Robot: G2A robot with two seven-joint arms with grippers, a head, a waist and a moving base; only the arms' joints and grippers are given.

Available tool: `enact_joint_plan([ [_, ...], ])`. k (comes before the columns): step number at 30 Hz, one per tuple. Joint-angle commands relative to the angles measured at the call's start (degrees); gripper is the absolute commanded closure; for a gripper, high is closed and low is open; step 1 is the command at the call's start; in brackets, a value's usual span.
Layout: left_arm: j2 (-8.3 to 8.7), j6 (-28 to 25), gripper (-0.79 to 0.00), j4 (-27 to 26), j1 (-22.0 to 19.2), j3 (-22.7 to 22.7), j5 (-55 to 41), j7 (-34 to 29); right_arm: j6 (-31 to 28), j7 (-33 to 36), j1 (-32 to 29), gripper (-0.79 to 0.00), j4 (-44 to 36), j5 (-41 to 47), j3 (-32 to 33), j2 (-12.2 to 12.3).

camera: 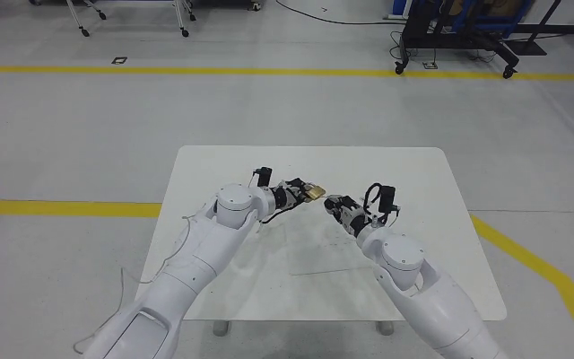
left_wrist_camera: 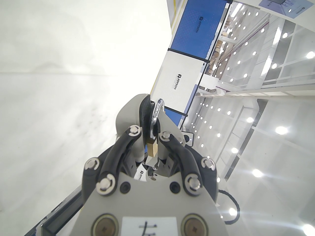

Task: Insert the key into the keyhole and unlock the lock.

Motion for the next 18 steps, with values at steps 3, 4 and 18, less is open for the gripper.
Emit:
enact_joint_plan([
  [3,-0.18,0.36,0.000,-0.45,0.26,-0.10,0.24,1.16,-0.50,-2.19,-0.09,0.000,0.06,-1.11,-0.24,-0.42],
  [4,-0.24,0.46,0.000,-0.62,0.36,-0.13,0.27,1.55,-0.69,-2.94,-0.21,0.000,0.03,-1.52,-0.42,-0.55],
  [18,-0.66,1.22,0.000,-2.15,1.38,-0.70,1.26,3.77,0.42,-4.53,0.12,0.000,0.71,-2.48,-0.99,-1.94],
])
